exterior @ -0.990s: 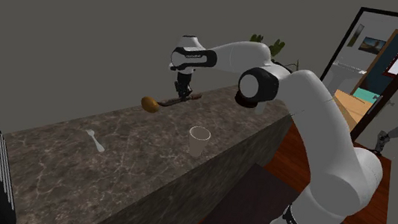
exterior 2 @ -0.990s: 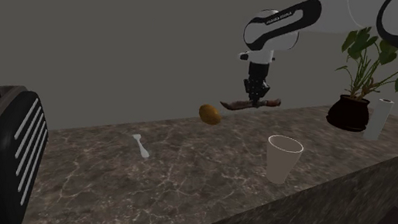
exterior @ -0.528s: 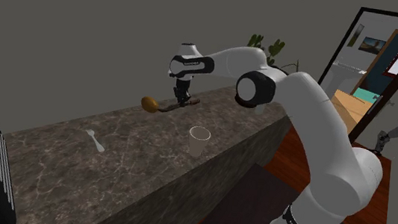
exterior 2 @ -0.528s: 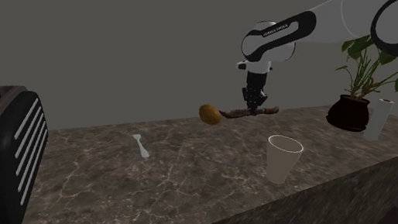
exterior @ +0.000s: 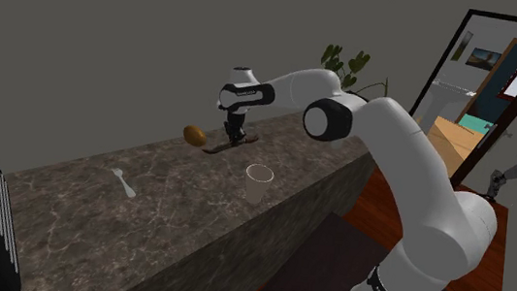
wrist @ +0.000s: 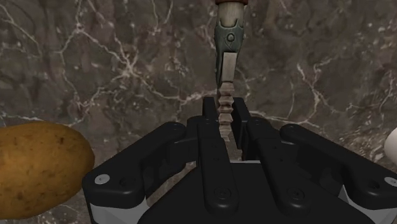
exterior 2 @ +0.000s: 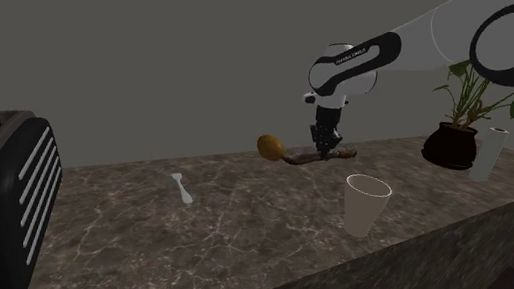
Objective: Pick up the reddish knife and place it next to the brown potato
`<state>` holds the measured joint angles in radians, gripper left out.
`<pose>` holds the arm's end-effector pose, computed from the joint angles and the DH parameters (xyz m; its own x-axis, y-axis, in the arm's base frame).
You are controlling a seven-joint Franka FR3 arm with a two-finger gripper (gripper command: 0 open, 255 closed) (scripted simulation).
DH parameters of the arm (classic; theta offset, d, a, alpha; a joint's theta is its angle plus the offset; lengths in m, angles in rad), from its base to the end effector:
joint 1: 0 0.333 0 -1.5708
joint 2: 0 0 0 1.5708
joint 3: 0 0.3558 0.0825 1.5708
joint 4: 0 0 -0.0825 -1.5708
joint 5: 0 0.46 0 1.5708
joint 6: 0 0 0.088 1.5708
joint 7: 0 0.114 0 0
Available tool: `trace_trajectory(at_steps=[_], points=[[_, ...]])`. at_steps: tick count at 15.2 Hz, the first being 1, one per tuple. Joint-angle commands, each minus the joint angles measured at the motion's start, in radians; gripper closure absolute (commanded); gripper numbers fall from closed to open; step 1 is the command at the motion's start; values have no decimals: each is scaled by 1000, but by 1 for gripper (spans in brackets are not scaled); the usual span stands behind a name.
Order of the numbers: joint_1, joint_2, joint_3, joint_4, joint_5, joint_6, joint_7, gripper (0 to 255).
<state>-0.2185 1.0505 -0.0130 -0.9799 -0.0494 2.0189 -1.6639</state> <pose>0.8619 -0.2021 0.1933 0.1094 0.9925 -0.0541 0.9937 -0.1105 -0.0173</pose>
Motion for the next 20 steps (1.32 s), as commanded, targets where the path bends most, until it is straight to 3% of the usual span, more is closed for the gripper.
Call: trace_trajectory(at_steps=[1, 9, 17, 18, 20], points=[[0, 17, 0, 3, 0, 15, 1, 255], [0, 95, 0, 34, 0, 61, 3, 255], [0, 99, 0, 36, 0, 63, 3, 255], [0, 99, 0, 36, 0, 63, 3, 0], [0, 99, 0, 36, 0, 63, 3, 0]])
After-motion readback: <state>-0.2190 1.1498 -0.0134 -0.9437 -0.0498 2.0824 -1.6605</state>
